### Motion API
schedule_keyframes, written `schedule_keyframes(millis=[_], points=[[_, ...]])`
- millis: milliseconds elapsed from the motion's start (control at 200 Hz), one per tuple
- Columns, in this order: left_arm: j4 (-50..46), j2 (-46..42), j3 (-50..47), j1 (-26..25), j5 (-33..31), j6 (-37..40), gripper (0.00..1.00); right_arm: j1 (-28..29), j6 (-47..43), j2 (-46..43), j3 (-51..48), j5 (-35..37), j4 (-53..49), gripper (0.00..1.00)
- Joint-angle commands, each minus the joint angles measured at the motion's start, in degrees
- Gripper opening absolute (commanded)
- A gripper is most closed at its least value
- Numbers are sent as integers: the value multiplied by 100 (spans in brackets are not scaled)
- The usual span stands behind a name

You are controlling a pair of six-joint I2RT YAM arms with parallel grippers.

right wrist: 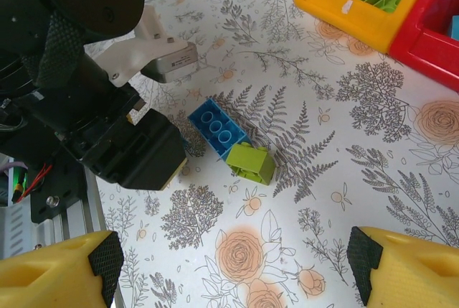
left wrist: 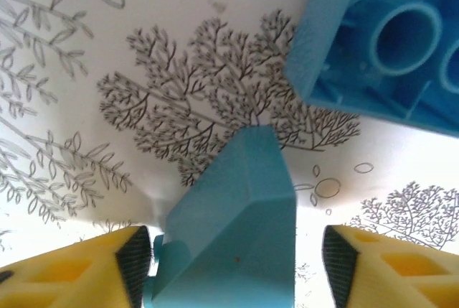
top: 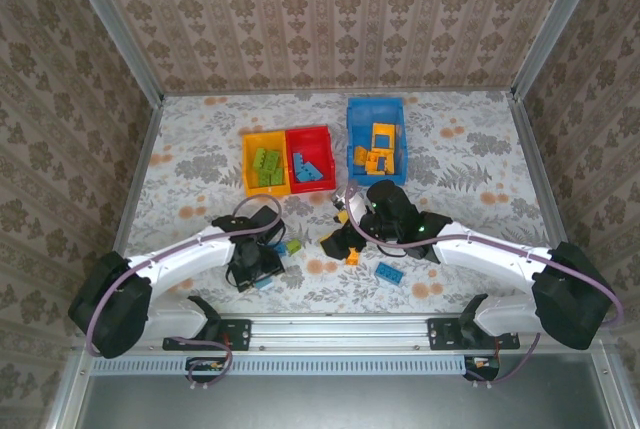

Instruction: Sort the legos into containers by color

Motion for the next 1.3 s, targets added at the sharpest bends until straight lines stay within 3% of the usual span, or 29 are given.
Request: schedule_keyframes(millis=[0, 325, 535, 680, 880, 1025, 1295], points=[[125, 110, -77, 88, -41, -13, 59, 13, -44, -79, -30, -129, 61, 84], [-58, -103, -37, 85, -104, 51, 39, 14, -20, -90, -30, -83, 34, 84], [-857, -521, 549, -60, -500, 173, 37, 16, 35, -182, -3, 158, 63, 83], [-1249, -403, 1605, 41, -858, 764, 37, 12, 74, -481, 63, 887, 144, 83], [-878, 1085, 3452, 494, -785, 1978, 36, -12, 197, -585, 198, 2292, 506, 84], [-408, 2287, 4714, 823, -596, 2610, 35, -95, 301, -281, 224, 2694, 1009, 85], [-427, 4480, 7169, 1231, -457, 3358, 34, -204, 563, 427, 587, 3221, 1274, 84]])
